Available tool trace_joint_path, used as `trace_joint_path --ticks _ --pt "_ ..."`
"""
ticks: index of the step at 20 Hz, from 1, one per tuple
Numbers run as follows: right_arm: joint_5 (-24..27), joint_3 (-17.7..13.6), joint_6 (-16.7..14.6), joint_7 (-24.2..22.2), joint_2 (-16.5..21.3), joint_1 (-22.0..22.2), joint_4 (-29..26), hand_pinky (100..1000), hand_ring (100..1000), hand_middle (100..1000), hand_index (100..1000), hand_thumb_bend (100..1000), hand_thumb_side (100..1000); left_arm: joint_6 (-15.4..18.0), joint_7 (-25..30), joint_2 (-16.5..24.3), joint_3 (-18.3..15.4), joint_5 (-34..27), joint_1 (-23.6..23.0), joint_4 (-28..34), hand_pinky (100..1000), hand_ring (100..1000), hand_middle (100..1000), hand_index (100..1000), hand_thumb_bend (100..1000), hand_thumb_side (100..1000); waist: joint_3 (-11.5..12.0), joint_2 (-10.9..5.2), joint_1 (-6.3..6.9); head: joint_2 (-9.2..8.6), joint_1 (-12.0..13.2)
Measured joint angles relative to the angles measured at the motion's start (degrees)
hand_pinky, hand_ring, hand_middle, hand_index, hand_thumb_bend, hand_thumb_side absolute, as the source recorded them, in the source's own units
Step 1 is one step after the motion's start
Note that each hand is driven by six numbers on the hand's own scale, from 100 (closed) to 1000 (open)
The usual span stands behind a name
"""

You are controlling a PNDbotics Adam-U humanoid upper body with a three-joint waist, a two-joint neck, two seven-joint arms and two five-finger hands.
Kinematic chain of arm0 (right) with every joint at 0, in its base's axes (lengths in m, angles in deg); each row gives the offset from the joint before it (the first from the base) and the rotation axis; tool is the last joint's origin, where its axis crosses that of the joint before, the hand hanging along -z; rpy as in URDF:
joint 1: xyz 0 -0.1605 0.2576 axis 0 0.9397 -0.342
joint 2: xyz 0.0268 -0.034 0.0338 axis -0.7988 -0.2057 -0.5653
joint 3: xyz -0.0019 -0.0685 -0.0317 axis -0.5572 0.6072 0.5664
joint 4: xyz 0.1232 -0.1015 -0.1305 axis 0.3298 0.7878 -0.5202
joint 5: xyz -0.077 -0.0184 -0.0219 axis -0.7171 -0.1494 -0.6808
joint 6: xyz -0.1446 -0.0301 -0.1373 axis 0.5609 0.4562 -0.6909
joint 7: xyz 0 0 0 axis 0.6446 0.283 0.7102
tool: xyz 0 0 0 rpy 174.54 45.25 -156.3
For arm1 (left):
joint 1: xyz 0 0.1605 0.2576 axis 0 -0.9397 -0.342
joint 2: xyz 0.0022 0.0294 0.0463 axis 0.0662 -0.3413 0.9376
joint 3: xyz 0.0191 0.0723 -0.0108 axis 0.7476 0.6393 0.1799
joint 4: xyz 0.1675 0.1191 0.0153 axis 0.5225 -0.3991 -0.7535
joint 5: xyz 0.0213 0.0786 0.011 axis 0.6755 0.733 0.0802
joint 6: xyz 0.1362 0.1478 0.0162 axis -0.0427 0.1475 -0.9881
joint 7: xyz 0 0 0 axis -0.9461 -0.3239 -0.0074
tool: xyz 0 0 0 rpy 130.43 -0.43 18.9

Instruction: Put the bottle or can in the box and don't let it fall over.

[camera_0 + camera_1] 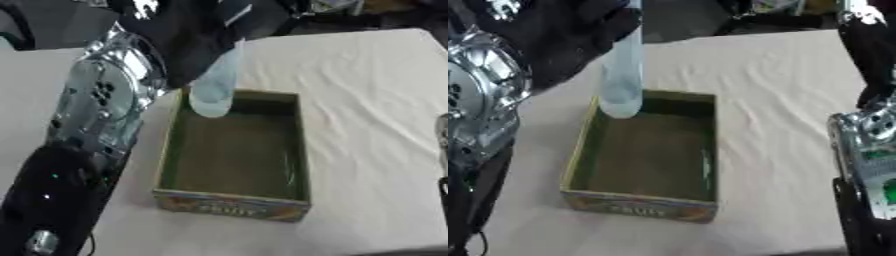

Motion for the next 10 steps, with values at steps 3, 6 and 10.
trace_joint_path --ticks 3,6,10 --pt "0.0 -0.3 0.2 0.4 0.0 0.0 0.0 842 609 806 804 673 185 -0.5 0.5 -0.3 0.9 0.0 -1.8 -0.4 100 100 248 951 759 1000 0.1 0.0 0.15 0.0 -0.1" --pt "0.1 -0.4 0.3 0.7 0.0 0.0 0.0 843 609 807 804 673 184 -1.3 1.3 -0.5 1.6 0.0 -3.9 -1.3 100 100 232 950 742 1000 0.4 0.0 0.18 0.0 -0.3" --pt "0.4 -0.6 0.5 1.0 0.0 0.0 0.0 843 608 807 804 673 184 -2.0 2.0 -0.8 2.5 0.0 -6.0 -3.4 100 100 198 950 723 1000 0.6 0.0 0.19 -0.02 -0.5"
